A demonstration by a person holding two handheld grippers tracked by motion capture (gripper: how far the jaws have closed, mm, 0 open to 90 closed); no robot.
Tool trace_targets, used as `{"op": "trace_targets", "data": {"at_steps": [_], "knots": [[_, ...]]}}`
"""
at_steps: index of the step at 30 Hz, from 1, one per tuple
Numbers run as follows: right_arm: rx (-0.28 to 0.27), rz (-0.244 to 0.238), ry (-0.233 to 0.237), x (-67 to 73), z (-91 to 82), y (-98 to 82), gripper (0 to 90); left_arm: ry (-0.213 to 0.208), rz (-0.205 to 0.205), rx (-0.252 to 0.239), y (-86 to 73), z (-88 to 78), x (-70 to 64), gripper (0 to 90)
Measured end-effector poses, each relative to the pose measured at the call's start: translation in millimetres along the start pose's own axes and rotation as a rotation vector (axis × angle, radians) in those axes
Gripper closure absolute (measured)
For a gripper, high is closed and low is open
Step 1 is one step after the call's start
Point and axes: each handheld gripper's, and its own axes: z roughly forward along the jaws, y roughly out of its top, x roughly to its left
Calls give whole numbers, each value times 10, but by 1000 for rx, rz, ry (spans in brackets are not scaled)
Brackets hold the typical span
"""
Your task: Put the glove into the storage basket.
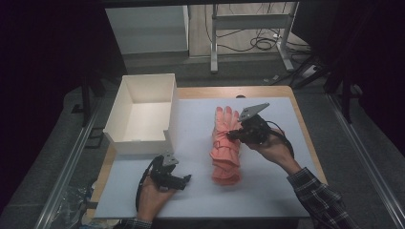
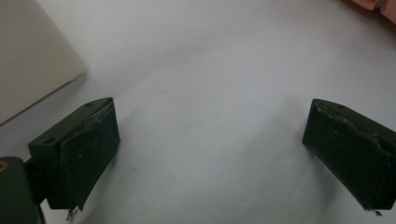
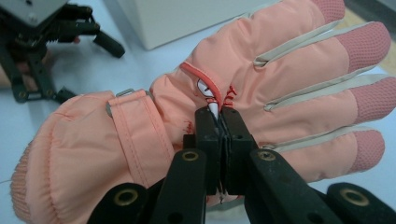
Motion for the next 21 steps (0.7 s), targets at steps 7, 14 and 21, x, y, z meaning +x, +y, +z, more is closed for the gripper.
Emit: {"op": "trace_targets", "data": {"at_steps": [7, 14, 21], "knots": [[31, 5, 23, 42, 57, -176, 871, 0, 0, 0, 0, 0, 0, 37], [46, 15, 35, 35, 214, -303, 869, 0, 1, 0, 0, 0, 0, 37], [77, -13, 13, 72, 371, -362, 861, -1, -2, 0, -1, 0, -2, 37]]}}
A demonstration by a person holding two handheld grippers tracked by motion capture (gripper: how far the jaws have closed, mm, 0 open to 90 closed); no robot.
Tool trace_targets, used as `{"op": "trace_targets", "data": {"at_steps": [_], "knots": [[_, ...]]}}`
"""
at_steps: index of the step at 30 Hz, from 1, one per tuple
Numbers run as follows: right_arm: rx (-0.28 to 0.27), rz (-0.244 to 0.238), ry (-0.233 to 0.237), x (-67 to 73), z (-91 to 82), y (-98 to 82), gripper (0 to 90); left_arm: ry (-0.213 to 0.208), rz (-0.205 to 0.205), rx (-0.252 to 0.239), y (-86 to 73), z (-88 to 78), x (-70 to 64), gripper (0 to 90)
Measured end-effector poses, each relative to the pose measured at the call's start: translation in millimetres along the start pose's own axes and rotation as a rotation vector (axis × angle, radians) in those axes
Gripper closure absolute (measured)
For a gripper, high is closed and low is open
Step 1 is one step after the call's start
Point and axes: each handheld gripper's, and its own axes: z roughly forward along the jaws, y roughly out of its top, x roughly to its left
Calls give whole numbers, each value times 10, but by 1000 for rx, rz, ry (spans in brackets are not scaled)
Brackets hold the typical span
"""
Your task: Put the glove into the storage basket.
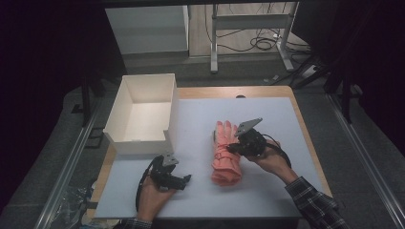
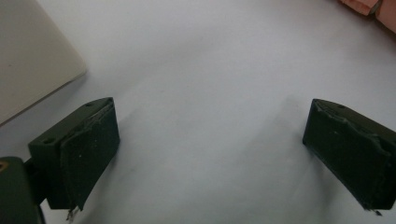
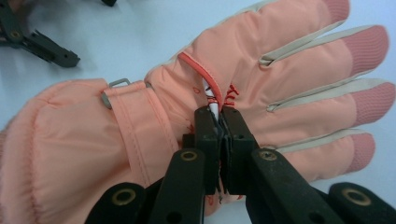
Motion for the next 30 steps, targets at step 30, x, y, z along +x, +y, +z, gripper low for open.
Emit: {"op": "trace_targets", "data": {"at_steps": [30], "knots": [[-166, 148, -38, -112, -417, -448, 757, 1, 5, 0, 1, 0, 4, 37]]}}
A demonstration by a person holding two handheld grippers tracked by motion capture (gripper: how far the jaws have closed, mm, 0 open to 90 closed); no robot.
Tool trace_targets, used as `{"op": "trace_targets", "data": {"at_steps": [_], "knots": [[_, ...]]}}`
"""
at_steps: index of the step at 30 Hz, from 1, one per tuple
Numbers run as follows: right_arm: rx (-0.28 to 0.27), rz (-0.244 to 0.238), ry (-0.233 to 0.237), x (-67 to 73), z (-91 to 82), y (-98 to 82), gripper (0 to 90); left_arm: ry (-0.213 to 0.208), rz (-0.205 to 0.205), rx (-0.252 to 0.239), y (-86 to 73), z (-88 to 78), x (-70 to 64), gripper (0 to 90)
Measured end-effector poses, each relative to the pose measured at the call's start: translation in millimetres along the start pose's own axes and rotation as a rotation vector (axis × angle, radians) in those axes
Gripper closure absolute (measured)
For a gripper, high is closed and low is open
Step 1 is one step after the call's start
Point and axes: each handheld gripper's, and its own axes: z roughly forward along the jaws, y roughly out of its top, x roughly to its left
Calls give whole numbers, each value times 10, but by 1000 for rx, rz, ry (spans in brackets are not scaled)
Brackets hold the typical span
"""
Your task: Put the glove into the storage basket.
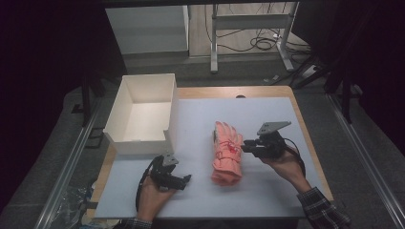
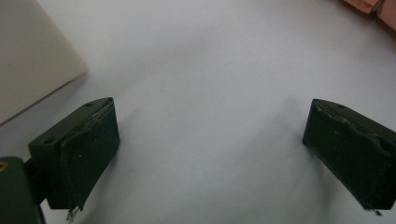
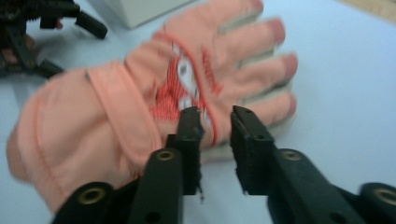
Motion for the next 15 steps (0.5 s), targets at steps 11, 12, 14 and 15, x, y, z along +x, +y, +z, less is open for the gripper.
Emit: {"op": "trace_targets", "data": {"at_steps": [11, 12, 14, 15], "knots": [[24, 62, 73, 253, 144, -560, 875, 0, -5, 0, -1, 0, -4, 37], [24, 58, 70, 291, 155, -586, 877, 0, -4, 0, -1, 0, -3, 37], [22, 51, 76, 355, 173, -616, 878, 0, -5, 0, -1, 0, -4, 37], [23, 48, 78, 384, 184, -621, 878, 0, -5, 0, -1, 0, -4, 37]]}}
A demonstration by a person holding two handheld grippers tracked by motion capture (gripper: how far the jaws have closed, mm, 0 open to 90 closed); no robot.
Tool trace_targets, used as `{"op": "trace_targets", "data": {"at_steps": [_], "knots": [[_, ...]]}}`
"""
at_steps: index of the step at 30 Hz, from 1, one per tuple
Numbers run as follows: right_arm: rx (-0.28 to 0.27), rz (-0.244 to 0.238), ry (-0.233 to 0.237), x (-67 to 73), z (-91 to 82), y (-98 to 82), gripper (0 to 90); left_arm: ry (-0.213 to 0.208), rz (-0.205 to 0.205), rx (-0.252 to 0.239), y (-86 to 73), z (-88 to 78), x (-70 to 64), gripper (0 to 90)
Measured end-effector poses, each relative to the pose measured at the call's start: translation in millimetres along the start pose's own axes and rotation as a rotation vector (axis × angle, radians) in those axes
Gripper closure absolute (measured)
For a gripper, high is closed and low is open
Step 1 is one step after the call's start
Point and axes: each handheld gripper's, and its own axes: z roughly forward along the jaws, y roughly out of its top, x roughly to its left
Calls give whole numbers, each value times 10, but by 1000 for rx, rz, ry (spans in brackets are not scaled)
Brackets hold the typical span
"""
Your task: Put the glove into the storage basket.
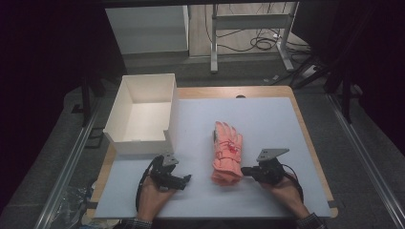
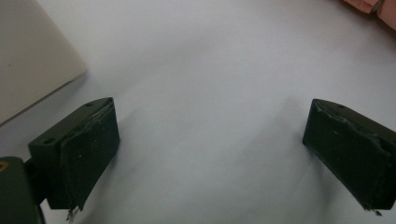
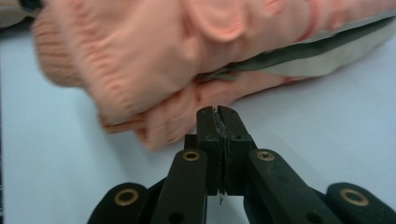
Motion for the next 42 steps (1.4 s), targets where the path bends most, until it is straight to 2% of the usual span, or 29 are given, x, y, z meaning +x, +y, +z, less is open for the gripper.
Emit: {"op": "trace_targets", "data": {"at_steps": [8, 17, 24, 42], "knots": [[16, -1, -24, 95, 135, 22, 878, 0, 1, 1, 1, 1, 0, 36], [16, -16, -8, 178, 257, 75, 877, 0, 1, 1, 1, 1, 1, 36], [3, -9, -1, 228, 375, 135, 874, -1, 1, 2, 1, 1, 1, 36], [1, -42, -7, 316, 676, 340, 872, 0, 1, 2, 1, 1, 1, 36]]}}
